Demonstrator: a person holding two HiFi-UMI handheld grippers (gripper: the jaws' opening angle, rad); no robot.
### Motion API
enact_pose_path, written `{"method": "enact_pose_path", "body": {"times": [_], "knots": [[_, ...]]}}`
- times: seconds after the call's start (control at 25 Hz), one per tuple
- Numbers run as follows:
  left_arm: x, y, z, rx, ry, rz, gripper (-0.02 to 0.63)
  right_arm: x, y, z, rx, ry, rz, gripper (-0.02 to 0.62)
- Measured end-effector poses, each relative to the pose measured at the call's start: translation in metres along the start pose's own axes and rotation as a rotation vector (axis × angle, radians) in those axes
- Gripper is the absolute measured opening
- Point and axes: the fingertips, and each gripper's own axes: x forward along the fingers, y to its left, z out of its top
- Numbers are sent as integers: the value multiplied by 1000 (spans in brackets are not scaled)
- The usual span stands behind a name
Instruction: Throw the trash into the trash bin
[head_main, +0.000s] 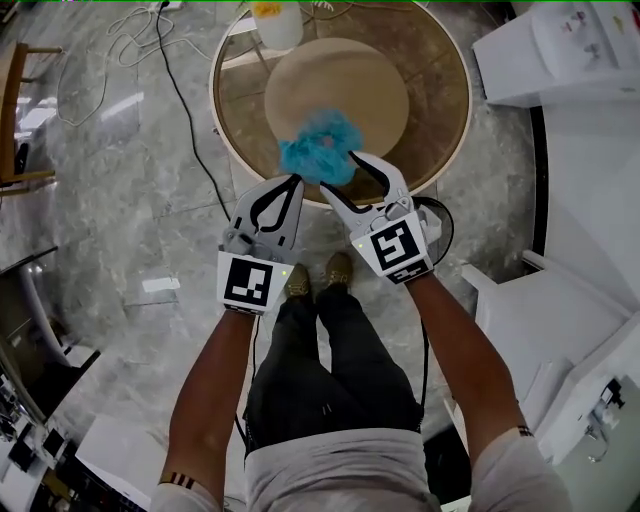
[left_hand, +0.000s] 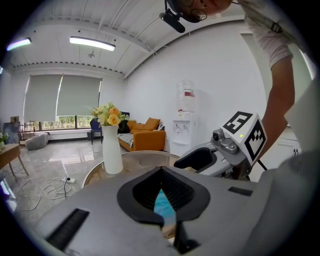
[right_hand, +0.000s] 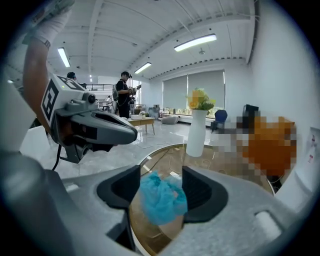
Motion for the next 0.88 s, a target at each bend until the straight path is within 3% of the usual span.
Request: {"method": "enact_pose_path", "body": {"times": [0.24,0.48,0.68,0.88], "knots": [[5,18,-13,-8,7,16,0,40,-3,-39,34,125,14,362],[-7,33,-35,-30,31,35,0,83,-16,-90,138,288,-1,440],[-12,35,-51,-63,43,34,0,99,-14,-114,151,385,26,443],[-13,41,-60,-81,42,34,0,104,-12,-113,127,373,-4,410]]}}
